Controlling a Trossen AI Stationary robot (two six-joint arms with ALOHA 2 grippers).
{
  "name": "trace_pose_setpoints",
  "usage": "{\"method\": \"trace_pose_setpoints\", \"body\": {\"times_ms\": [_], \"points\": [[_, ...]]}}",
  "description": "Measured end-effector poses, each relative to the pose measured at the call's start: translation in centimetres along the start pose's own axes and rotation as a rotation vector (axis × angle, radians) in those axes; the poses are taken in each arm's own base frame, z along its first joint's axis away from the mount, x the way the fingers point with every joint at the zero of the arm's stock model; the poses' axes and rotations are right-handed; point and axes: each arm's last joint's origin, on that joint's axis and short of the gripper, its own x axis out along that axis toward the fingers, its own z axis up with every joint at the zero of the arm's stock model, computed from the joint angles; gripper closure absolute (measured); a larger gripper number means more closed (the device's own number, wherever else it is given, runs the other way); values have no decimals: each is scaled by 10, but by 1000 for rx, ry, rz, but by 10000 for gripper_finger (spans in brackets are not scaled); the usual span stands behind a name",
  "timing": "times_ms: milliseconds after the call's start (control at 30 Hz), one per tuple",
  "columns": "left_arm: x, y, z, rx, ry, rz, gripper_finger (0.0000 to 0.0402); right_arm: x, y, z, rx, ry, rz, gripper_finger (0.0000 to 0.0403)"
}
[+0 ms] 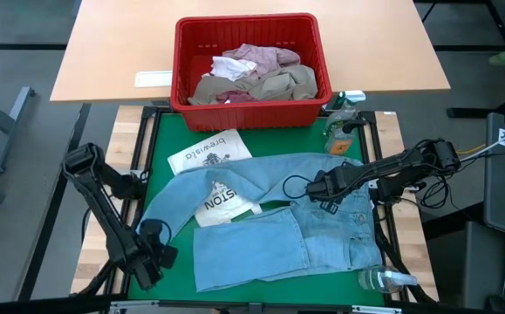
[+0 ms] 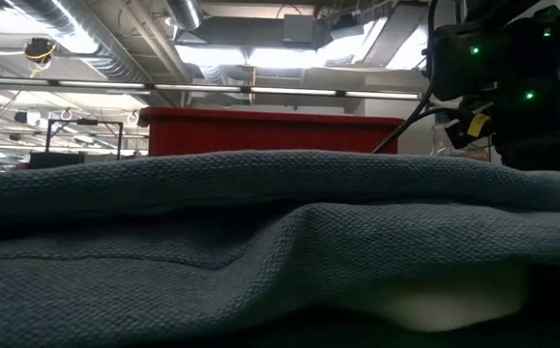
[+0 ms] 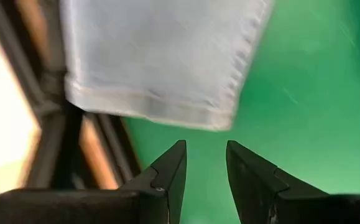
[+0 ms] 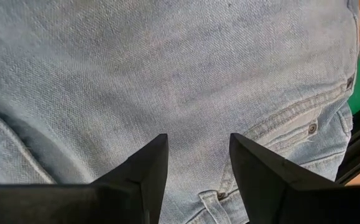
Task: Fold laundry
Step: Fold the light blue pants
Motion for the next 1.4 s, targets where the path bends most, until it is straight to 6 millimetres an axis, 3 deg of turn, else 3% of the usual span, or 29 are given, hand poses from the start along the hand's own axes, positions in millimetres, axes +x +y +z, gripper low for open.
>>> {"method": "trace_pose_setpoints", "body": {"times_ms": [433,1100,1400], "points": [[0,5,-1,6,23,74,294,0,0,0,1,0,0,231],[48,-14,-17,-29,-103,223,294,0,0,0,3,-3,2,231],[54,-19,-18,-19,-139,169,294,0,0,0,2,-3,3,231]]}}
